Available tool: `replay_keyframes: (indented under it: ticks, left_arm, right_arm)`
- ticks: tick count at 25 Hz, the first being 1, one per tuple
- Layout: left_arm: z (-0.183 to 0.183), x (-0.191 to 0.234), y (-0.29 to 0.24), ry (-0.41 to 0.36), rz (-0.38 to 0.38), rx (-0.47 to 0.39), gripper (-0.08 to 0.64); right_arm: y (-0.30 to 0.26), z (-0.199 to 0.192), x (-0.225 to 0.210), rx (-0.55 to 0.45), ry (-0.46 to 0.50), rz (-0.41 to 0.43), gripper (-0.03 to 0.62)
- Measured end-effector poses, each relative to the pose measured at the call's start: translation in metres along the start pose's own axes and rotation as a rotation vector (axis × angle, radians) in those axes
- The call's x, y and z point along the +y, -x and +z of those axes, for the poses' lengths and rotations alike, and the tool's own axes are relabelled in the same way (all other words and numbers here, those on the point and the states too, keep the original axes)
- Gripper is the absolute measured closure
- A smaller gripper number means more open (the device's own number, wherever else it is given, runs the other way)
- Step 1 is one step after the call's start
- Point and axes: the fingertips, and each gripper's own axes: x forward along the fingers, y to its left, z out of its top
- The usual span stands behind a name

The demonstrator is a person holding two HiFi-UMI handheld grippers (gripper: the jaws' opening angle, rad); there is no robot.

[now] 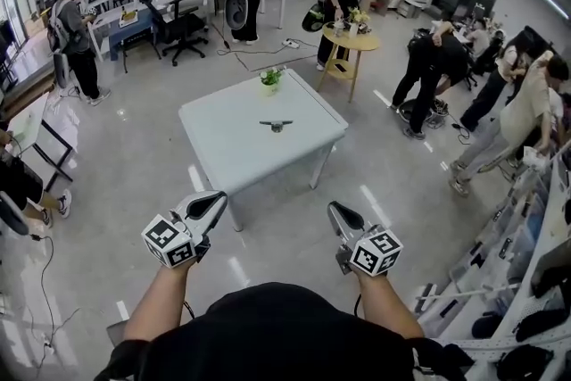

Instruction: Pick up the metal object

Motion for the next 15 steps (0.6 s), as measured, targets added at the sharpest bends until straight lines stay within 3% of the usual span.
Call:
replay_keyframes:
  ticks: [7,15]
  left_arm:
    - [-0.004,-0.003,-0.019,0.005,0.007,0.013,0.549]
    - [-0.004,-0.014,-0.034,-0.007,-0.017,-0.013,0.486]
  right_arm:
    - [0.005,-0.001,-0.021,0.012,-0.005,0.013,0.520]
    - [0.005,0.003,-0.032,0.017,0.004,0.062,0.468]
